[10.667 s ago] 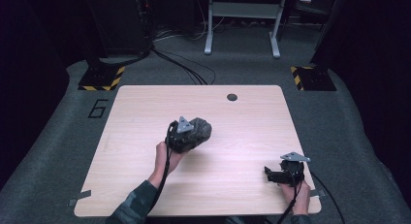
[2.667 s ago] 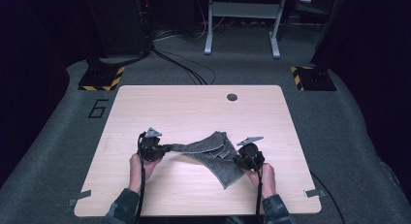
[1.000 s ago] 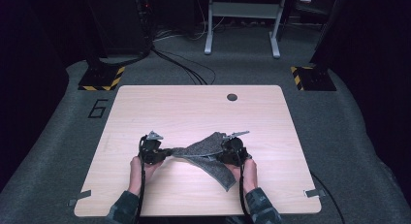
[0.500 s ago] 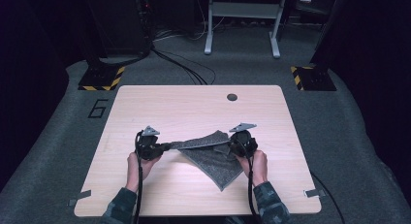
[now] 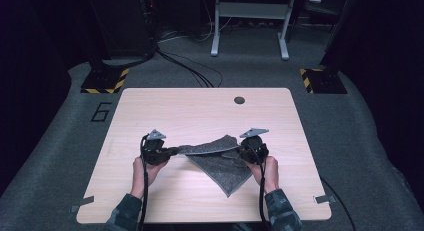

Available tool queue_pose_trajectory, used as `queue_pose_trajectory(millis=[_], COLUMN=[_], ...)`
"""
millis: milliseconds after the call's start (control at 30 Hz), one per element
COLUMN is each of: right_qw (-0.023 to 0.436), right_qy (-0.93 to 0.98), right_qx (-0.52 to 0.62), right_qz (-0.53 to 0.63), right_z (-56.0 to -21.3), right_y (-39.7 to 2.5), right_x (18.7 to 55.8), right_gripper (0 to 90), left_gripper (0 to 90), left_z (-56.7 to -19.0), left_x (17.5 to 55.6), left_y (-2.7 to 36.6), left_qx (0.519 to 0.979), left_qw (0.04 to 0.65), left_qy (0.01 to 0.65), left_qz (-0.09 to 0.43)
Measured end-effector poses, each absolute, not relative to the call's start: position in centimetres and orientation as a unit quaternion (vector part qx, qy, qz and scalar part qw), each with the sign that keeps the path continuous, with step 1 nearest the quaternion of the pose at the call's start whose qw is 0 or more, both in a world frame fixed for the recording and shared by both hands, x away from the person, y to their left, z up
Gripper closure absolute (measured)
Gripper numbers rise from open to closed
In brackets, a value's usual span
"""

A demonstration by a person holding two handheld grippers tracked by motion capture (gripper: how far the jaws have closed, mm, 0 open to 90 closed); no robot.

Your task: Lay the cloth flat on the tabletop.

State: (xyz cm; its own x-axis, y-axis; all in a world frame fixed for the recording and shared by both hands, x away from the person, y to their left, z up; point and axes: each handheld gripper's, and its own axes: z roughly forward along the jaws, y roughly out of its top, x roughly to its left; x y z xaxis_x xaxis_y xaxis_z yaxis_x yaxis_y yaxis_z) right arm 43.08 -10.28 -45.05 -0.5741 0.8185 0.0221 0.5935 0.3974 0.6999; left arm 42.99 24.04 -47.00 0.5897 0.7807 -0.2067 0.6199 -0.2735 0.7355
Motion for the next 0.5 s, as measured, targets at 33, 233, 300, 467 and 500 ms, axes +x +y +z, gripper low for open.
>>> queue_pose_trajectory(millis=[33, 233, 300, 467, 500], right_qw=[0.162, 0.161, 0.159, 0.164, 0.17], right_qy=[0.817, 0.821, 0.82, 0.819, 0.823], right_qx=[0.435, 0.426, 0.425, 0.42, 0.409], right_qz=[0.342, 0.346, 0.349, 0.356, 0.357], right_z=[-45.1, -44.7, -44.6, -43.8, -43.6], right_y=[-10.3, -11.0, -11.2, -11.9, -12.1], right_x=[43.0, 41.8, 41.4, 38.8, 38.6], right_gripper=[89.2, 89.6, 89.7, 89.9, 89.9], left_gripper=[88.0, 88.0, 88.0, 88.3, 88.5], left_z=[-47.0, -46.6, -46.6, -46.4, -46.4], left_x=[42.9, 41.6, 41.3, 40.0, 40.0], left_y=[24.0, 23.8, 23.7, 23.6, 23.6], left_qx=[0.789, 0.788, 0.79, 0.792, 0.792], left_qw=[0.413, 0.423, 0.423, 0.429, 0.429], left_qy=[0.444, 0.437, 0.433, 0.425, 0.425], left_qz=[0.101, 0.096, 0.099, 0.093, 0.093])
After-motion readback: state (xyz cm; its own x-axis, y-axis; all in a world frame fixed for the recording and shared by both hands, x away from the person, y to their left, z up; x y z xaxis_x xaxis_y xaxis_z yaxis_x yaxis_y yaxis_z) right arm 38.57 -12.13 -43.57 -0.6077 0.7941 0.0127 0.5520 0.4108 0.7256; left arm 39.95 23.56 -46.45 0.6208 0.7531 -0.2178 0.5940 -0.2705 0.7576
